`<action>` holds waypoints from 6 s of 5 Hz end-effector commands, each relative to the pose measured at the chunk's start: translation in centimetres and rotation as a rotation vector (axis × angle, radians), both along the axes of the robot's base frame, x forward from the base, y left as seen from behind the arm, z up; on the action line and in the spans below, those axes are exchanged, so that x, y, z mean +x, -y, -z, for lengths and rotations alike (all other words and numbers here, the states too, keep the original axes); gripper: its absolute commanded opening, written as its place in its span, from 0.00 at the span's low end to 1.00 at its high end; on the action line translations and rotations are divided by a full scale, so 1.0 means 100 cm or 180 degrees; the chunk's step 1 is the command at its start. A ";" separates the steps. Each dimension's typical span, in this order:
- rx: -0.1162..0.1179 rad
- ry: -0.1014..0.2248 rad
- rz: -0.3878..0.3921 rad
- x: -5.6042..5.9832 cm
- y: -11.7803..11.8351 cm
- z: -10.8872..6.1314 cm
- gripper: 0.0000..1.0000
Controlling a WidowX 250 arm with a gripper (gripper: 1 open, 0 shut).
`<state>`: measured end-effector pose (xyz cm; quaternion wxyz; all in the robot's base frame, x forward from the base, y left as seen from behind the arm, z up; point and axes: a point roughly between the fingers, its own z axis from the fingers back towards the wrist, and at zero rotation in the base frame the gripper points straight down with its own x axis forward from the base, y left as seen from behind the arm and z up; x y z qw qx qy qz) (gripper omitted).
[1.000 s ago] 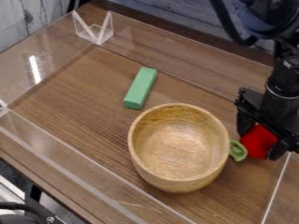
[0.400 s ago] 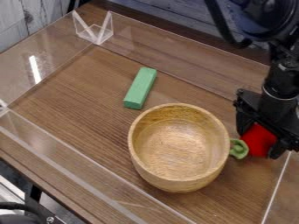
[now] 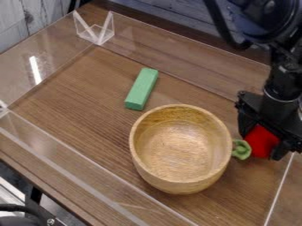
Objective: Move the red fruit to the left
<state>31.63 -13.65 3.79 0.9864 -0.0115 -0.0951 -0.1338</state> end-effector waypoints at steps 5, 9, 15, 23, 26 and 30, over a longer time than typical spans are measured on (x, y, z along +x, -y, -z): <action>0.0029 0.0760 -0.0730 0.002 -0.058 -0.106 0.00; -0.0130 0.0676 -0.0955 -0.008 -0.039 -0.107 0.00; -0.0294 0.0612 -0.1070 -0.016 -0.026 -0.116 0.00; -0.0397 0.0678 -0.1529 -0.017 -0.094 -0.146 0.00; -0.0332 0.0591 -0.1437 -0.011 -0.126 -0.129 0.00; -0.0218 0.0544 -0.1407 -0.001 -0.143 -0.118 0.00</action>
